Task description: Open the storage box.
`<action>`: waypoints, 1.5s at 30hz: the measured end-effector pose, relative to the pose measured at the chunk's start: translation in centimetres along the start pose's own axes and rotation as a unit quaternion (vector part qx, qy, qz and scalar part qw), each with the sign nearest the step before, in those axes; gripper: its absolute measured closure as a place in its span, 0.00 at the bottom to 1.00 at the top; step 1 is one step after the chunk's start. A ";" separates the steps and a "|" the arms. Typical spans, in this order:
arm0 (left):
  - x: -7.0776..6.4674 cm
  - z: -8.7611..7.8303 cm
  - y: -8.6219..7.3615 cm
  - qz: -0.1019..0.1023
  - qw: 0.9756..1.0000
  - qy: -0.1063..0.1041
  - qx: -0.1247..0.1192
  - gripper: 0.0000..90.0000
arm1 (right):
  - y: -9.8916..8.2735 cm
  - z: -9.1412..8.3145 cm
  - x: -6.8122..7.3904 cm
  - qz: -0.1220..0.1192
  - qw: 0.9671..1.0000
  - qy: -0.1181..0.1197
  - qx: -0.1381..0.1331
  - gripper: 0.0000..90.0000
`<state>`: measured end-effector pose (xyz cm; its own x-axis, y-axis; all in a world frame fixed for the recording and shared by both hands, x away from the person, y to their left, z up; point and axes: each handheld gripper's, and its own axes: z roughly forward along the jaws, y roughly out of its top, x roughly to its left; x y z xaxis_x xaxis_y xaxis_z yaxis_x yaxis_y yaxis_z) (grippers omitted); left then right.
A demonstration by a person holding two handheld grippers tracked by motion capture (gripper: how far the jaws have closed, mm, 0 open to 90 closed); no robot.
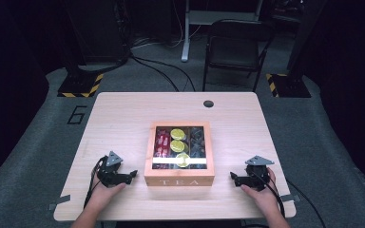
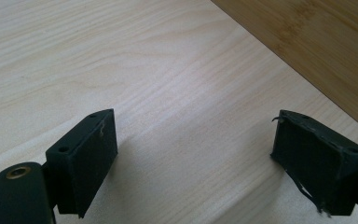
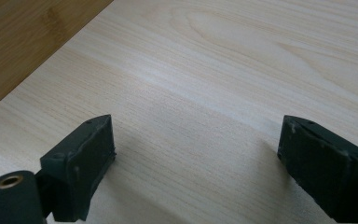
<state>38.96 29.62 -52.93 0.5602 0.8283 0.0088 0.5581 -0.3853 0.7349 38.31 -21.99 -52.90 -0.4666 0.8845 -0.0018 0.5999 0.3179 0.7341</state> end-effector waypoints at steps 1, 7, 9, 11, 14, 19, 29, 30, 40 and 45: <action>0.0 0.0 0.0 0.000 1.000 0.000 0.000 0.15 | 0.0 0.0 0.0 0.000 1.000 0.000 0.000 0.11; -0.2 0.1 0.0 -0.008 1.000 0.007 -0.002 0.15 | -0.1 -0.1 0.3 0.009 1.000 -0.008 -0.002 0.11; -0.2 0.1 0.0 -0.008 1.000 0.007 -0.002 0.15 | -0.1 -0.1 0.3 0.010 1.000 -0.007 -0.001 0.11; -0.3 0.1 0.0 -0.010 1.000 0.008 -0.003 0.15 | -0.1 -0.1 0.2 0.006 1.000 -0.003 0.003 0.10; -0.2 0.1 0.1 -0.011 1.000 0.006 -0.003 0.15 | -0.1 -0.1 0.2 0.006 1.000 -0.004 0.002 0.10; -0.2 0.2 0.2 -0.015 1.000 0.009 -0.005 0.16 | -0.1 -0.3 0.3 0.002 1.000 0.000 0.001 0.16; -0.1 -0.4 0.4 -0.030 1.000 0.007 0.001 0.37 | 0.5 -1.1 0.5 -0.013 0.999 0.014 0.028 0.39; 0.0 -0.4 0.4 -0.031 0.999 0.007 0.001 0.38 | 0.5 -1.2 0.5 -0.025 0.999 0.009 0.026 0.39; -0.9 -1.4 1.3 -0.019 1.000 -0.008 -0.001 0.46 | 1.1 -2.2 0.7 -0.009 1.000 0.027 -0.005 0.44; -1.7 -2.0 1.6 -0.014 1.000 -0.011 -0.007 0.47 | 1.3 -3.1 1.3 -0.010 0.999 0.027 -0.018 0.46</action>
<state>37.72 28.42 -50.43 0.5574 0.8299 -0.0260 0.5650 -0.3561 0.7443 36.45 -21.51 -49.81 -0.5142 0.8575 0.0192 0.5665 0.3228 0.7582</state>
